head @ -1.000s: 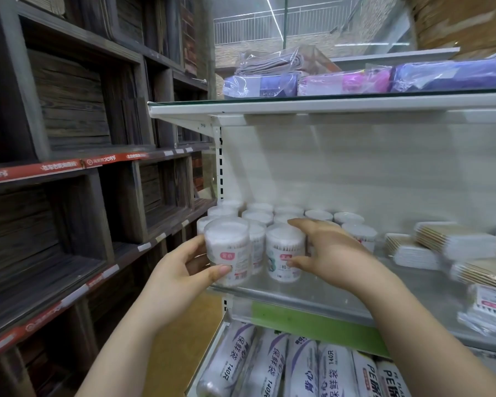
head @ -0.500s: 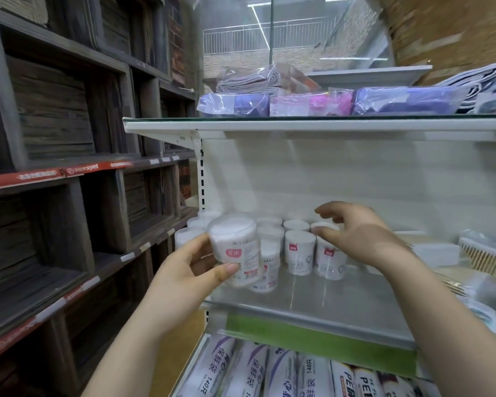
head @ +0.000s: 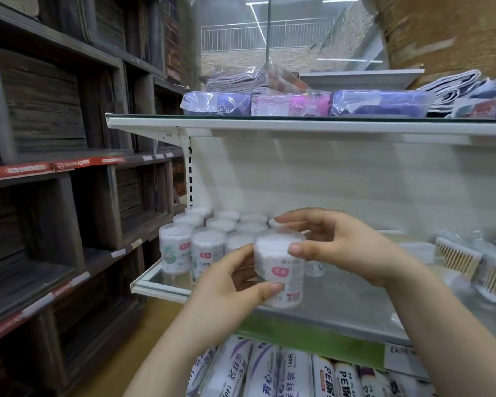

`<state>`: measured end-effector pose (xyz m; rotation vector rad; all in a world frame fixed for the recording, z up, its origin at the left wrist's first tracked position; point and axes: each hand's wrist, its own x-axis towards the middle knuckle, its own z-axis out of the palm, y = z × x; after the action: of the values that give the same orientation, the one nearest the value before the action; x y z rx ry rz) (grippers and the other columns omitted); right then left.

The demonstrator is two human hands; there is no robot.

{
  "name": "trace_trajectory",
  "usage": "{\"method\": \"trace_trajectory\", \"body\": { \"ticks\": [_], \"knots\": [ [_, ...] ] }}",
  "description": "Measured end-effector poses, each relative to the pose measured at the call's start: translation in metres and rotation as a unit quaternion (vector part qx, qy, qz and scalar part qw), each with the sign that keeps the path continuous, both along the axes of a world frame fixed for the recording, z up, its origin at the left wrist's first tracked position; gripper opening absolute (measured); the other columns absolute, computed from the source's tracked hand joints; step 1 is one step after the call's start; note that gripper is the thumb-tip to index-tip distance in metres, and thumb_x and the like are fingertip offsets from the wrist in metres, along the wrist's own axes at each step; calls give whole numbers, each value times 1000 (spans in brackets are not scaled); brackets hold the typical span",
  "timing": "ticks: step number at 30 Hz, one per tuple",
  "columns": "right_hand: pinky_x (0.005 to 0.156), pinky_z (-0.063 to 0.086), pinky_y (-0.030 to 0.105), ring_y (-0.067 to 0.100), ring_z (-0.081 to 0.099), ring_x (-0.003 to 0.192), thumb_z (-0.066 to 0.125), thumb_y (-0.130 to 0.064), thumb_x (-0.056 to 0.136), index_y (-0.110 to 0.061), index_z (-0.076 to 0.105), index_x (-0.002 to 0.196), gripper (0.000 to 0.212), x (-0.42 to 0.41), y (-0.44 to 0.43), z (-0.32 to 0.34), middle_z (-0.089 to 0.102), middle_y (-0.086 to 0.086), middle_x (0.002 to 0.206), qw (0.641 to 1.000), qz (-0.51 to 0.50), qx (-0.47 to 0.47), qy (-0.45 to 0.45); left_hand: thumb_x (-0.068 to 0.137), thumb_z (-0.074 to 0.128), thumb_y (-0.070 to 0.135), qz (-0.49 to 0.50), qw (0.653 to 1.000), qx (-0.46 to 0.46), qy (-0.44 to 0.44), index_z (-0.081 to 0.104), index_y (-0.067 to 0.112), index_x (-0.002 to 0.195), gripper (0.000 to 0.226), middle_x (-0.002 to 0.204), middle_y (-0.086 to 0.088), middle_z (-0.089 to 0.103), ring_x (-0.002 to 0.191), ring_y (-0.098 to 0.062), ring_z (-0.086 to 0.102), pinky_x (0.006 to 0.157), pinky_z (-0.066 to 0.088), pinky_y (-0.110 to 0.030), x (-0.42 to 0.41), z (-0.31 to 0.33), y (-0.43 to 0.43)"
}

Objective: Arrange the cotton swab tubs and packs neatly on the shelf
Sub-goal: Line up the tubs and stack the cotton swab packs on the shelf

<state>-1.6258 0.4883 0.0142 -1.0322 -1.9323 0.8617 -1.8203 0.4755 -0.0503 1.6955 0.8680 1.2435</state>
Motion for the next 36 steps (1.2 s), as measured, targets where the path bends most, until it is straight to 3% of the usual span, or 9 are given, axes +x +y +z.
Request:
{"method": "trace_trajectory", "body": {
  "ticks": [5, 10, 12, 17, 20, 23, 25, 30, 36],
  "knots": [
    [79, 53, 16, -2, 65, 97, 85, -21, 55, -30, 60, 115, 65, -12, 1, 16, 65, -8, 115, 999, -4, 37, -10, 77, 73, 4, 41, 999, 21, -4, 61, 21, 116, 44, 105, 8, 73, 99, -6, 68, 86, 54, -21, 2, 19, 2],
    [89, 53, 30, 15, 65, 104, 87, -17, 54, -20, 57, 117, 69, -13, 46, 40, 66, 4, 115, 993, -51, 38, 98, 80, 71, 20, 142, 989, 46, -13, 38, 25, 141, 69, 125, 12, 54, 116, 0, 54, 99, 44, -23, -6, 38, 10],
    [86, 54, 30, 19, 64, 107, 86, -14, 59, -16, 56, 119, 67, -12, 74, 44, 63, 9, 121, 988, -71, 23, 136, 81, 70, 19, 154, 987, 44, -21, 38, 23, 141, 68, 128, 10, 53, 118, 0, 52, 97, 43, -19, -14, 35, 7],
    [76, 53, 25, 24, 60, 111, 82, -5, 68, -10, 54, 120, 60, -20, 128, 30, 57, 13, 124, 982, -114, 20, 150, 81, 70, 18, 170, 985, 33, -14, 46, 20, 136, 60, 126, 8, 59, 110, 3, 57, 81, 46, -2, -34, 18, 6],
    [91, 53, 37, 25, 58, 113, 84, -11, 65, -13, 55, 117, 59, -24, 155, 18, 57, 13, 124, 979, -148, 21, 140, 80, 70, 20, 183, 982, 36, -12, 51, 22, 131, 54, 121, 10, 62, 105, 4, 60, 77, 46, -1, -46, 13, 9],
    [97, 50, 42, 25, 58, 112, 85, -13, 65, -11, 56, 115, 58, -31, 171, 12, 57, 13, 124, 975, -177, 26, 132, 80, 70, 23, 193, 980, 42, -8, 56, 26, 127, 49, 116, 15, 64, 104, 6, 62, 88, 48, -12, -57, 12, 10],
    [94, 50, 35, 23, 57, 109, 84, -13, 67, -7, 55, 120, 61, -38, 176, 7, 57, 9, 121, 974, -189, 30, 119, 79, 70, 23, 194, 980, 44, -8, 58, 27, 123, 46, 114, 15, 66, 102, 8, 62, 89, 49, -15, -64, 10, 12],
    [82, 48, 27, 20, 59, 99, 83, -17, 68, -8, 58, 120, 59, -49, 186, -2, 61, 8, 114, 966, -235, 61, 93, 81, 70, 18, 192, 980, 47, 4, 62, 23, 118, 38, 110, 13, 68, 98, 10, 62, 78, 47, -2, -83, 9, 22],
    [86, 53, 33, 23, 62, 100, 83, -17, 69, -9, 58, 119, 57, -54, 193, -5, 62, 10, 112, 964, -245, 68, 79, 82, 69, 15, 179, 983, 40, 11, 66, 31, 103, 27, 96, 22, 72, 94, 10, 64, 72, 46, -1, -94, 2, 29]
  ]
}}
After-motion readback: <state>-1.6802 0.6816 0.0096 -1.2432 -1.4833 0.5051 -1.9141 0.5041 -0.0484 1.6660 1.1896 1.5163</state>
